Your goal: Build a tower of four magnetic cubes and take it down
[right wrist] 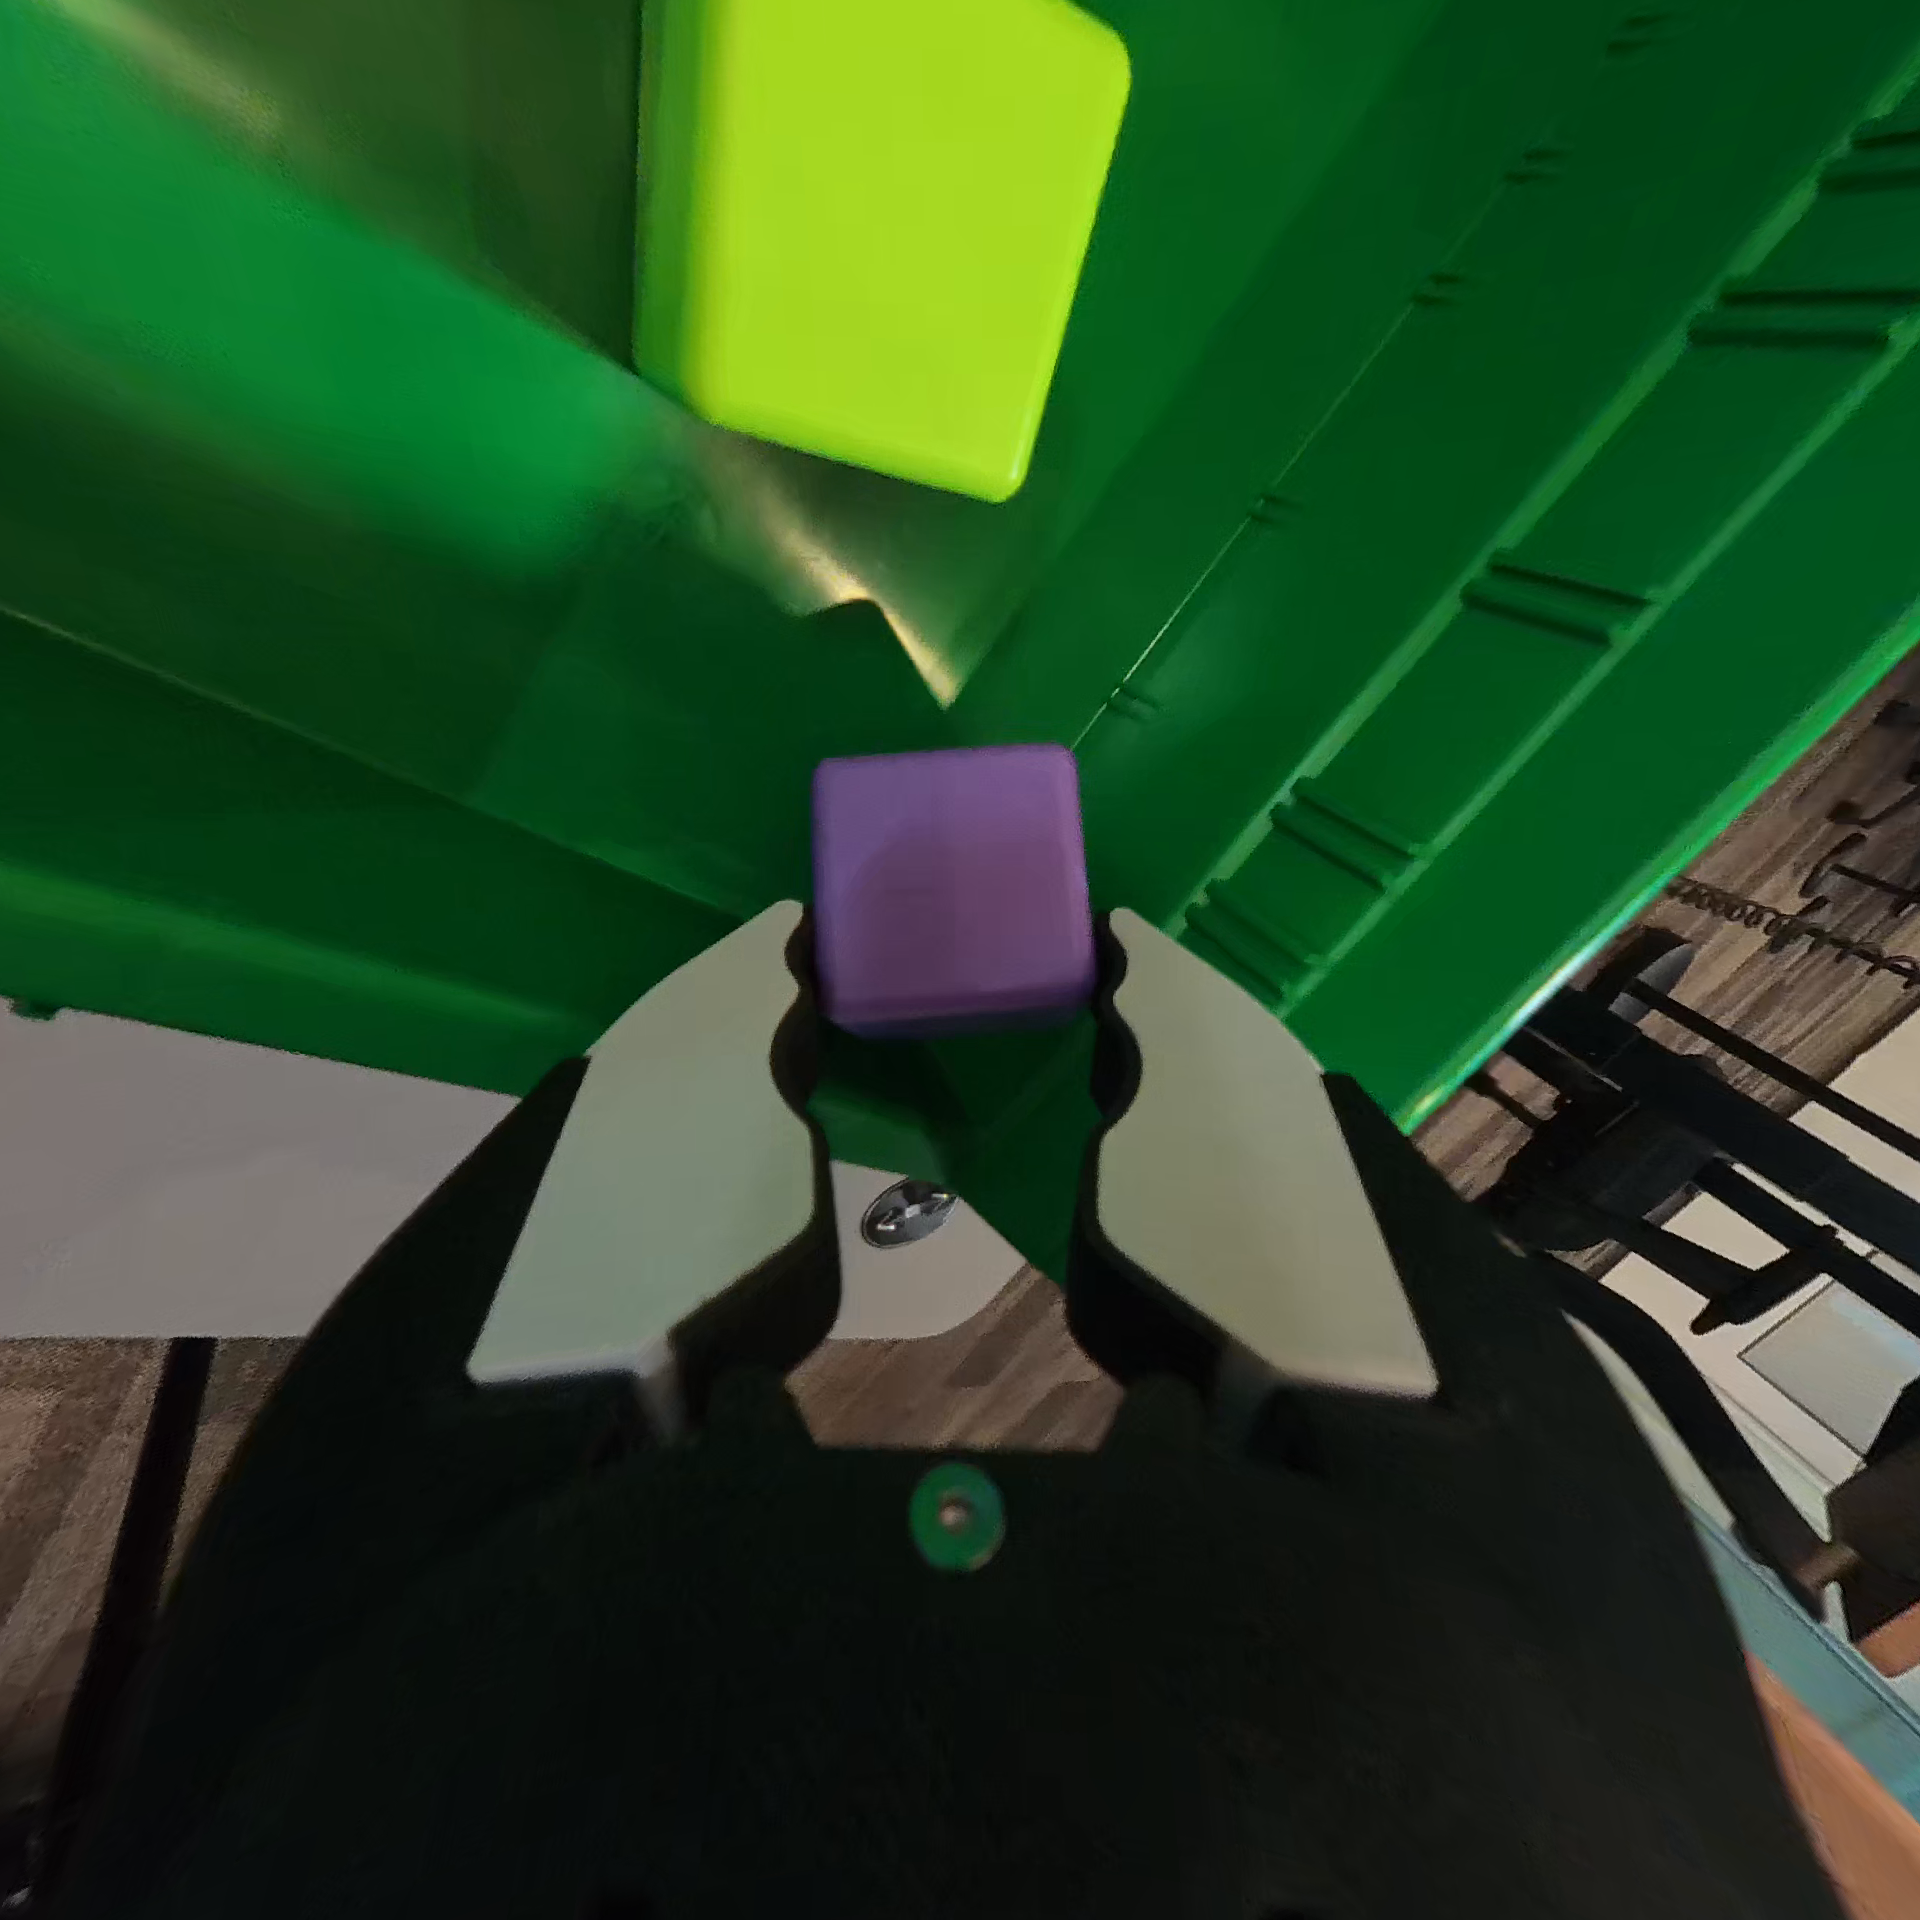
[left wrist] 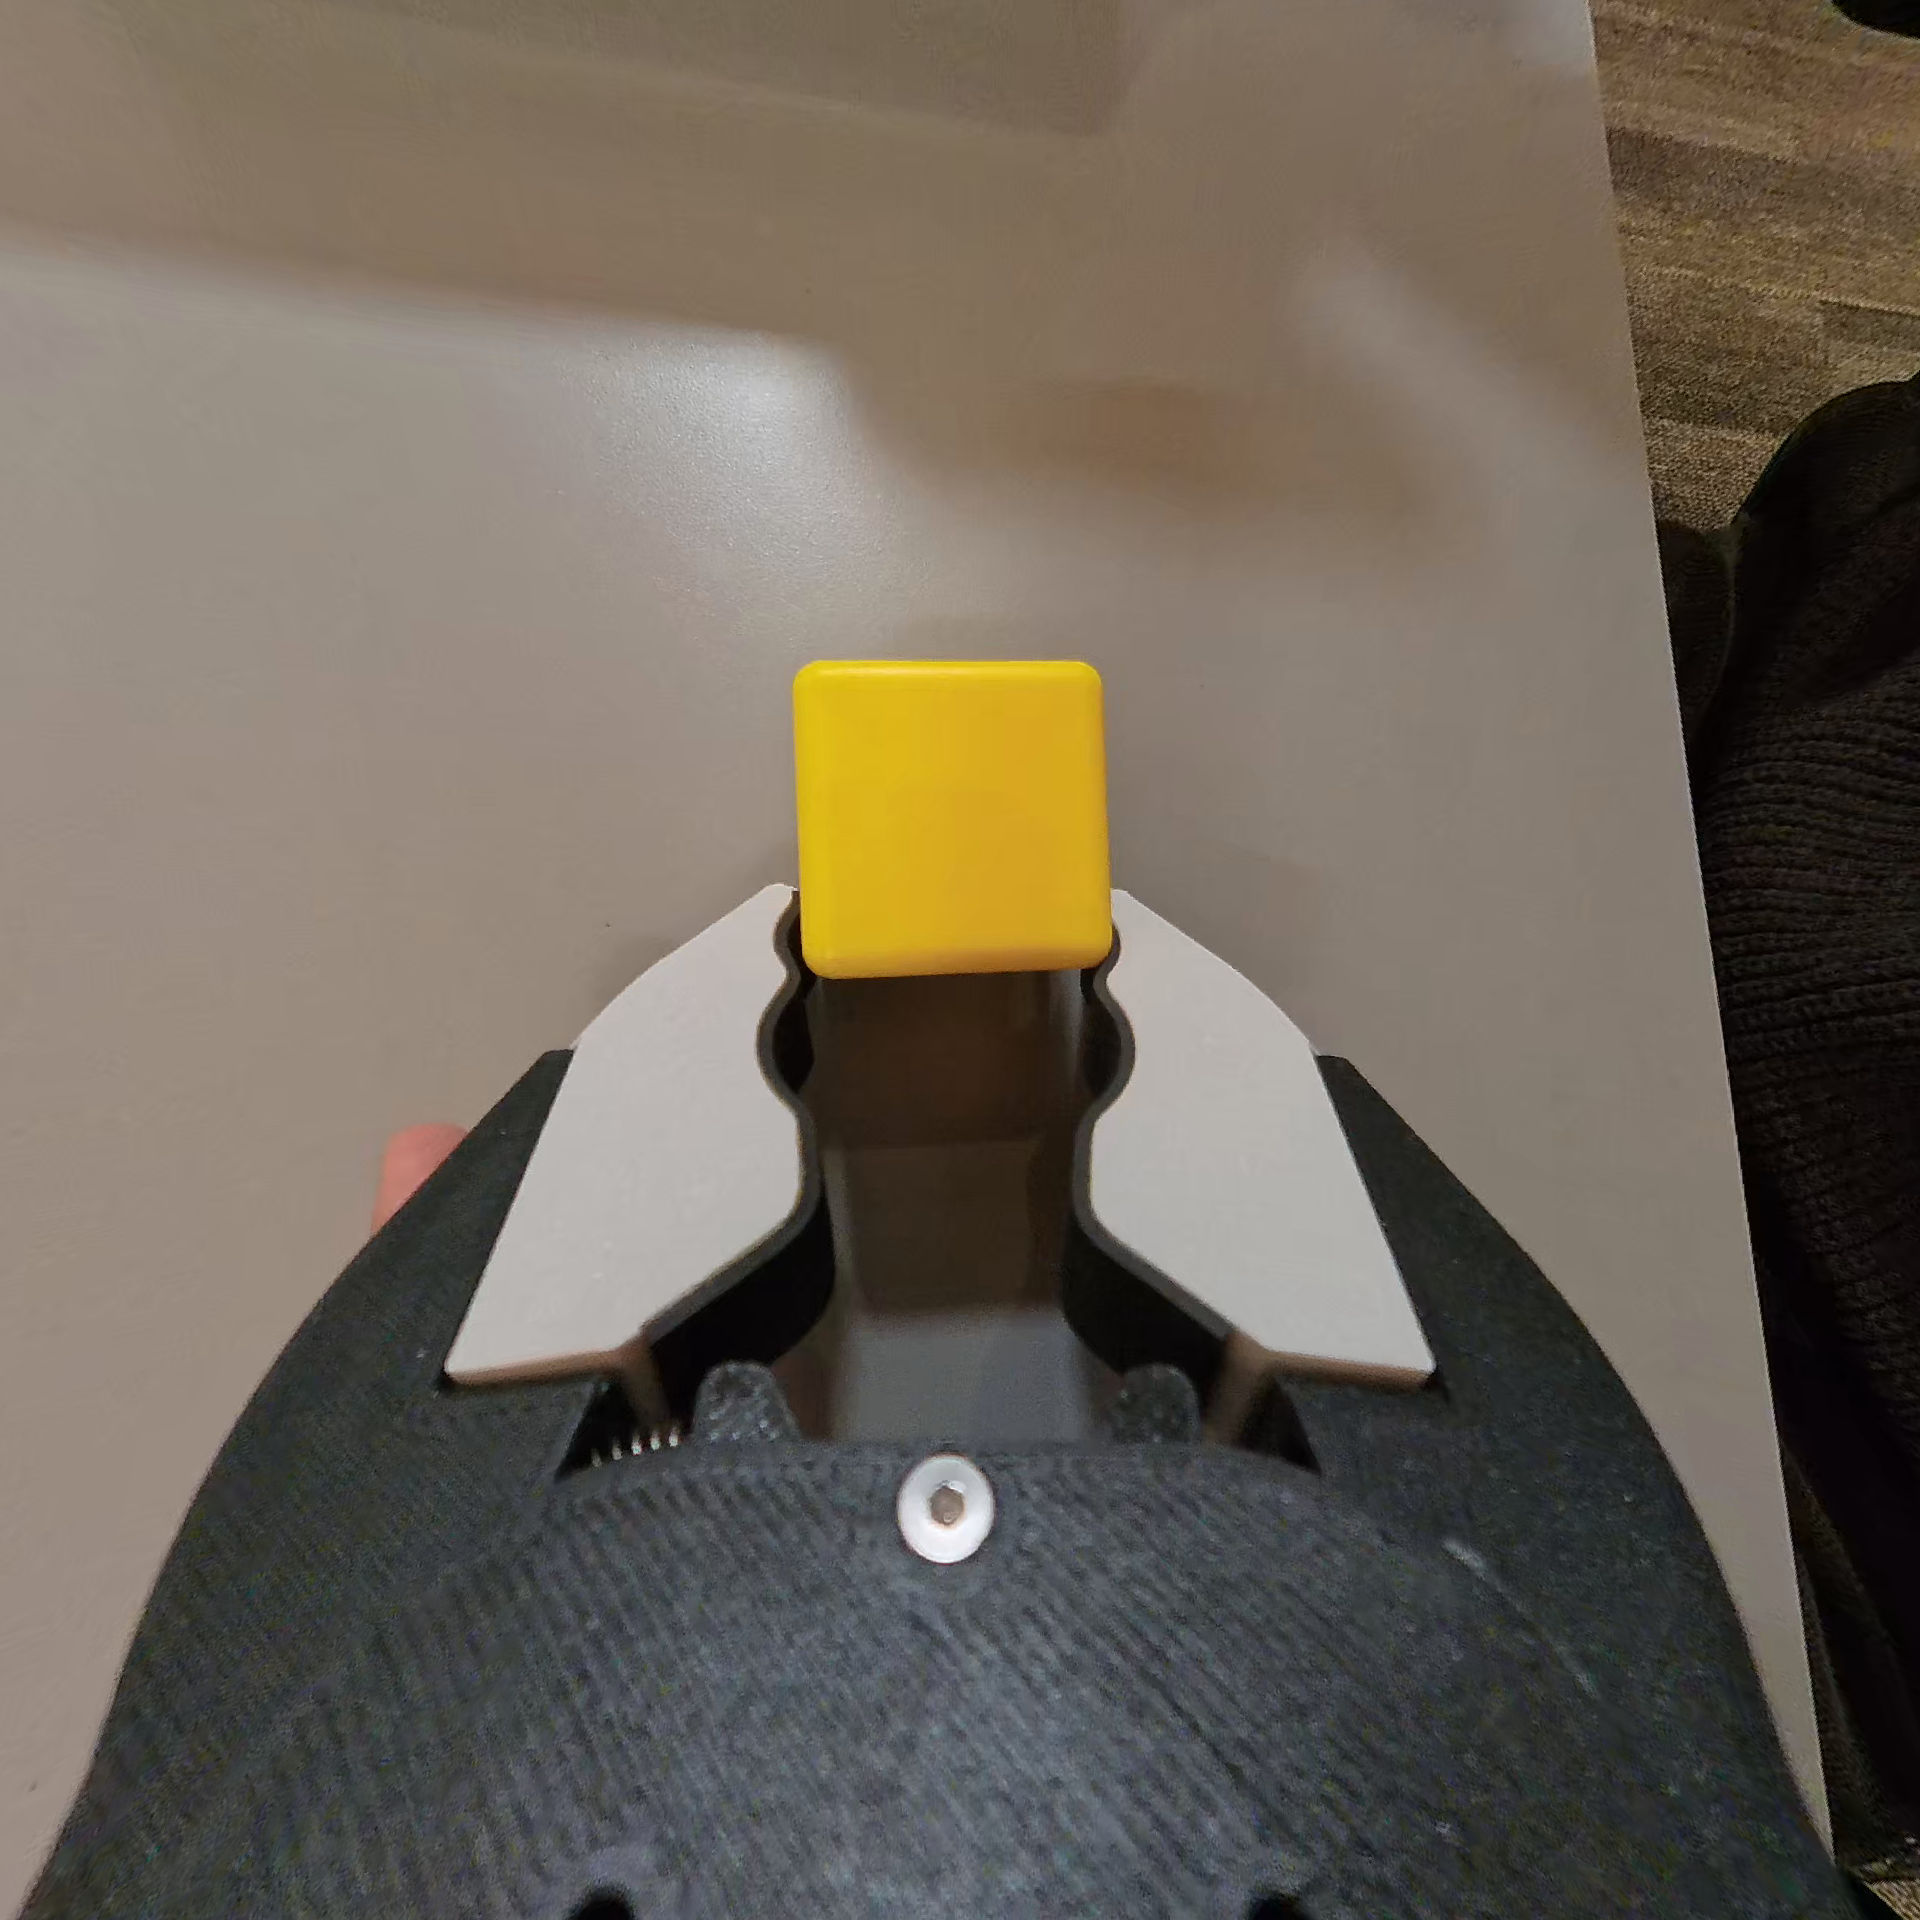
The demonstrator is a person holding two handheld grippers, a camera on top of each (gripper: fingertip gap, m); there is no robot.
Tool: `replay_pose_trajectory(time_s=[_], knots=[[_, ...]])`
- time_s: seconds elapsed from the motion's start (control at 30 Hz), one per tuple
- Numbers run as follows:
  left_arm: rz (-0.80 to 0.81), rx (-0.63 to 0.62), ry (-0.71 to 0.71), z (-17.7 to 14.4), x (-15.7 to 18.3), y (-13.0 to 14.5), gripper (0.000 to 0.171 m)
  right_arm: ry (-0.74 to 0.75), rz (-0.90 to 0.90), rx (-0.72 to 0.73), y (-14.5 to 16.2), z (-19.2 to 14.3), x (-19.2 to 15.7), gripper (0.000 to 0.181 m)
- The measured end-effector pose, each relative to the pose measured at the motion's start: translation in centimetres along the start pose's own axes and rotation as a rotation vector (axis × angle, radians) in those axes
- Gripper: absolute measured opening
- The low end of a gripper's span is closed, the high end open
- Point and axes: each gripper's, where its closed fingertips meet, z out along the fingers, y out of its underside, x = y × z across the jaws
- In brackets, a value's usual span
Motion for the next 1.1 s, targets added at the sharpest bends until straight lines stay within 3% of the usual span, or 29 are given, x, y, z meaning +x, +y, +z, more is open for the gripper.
replay_pose_trajectory(time_s=[1.1], knots=[[0.000, 0.000, 0.000, 0.01, -0.04, -0.02, 0.051, 0.022, 0.017, -0.057, 0.48, 0.03, 0.27, 0.051]])
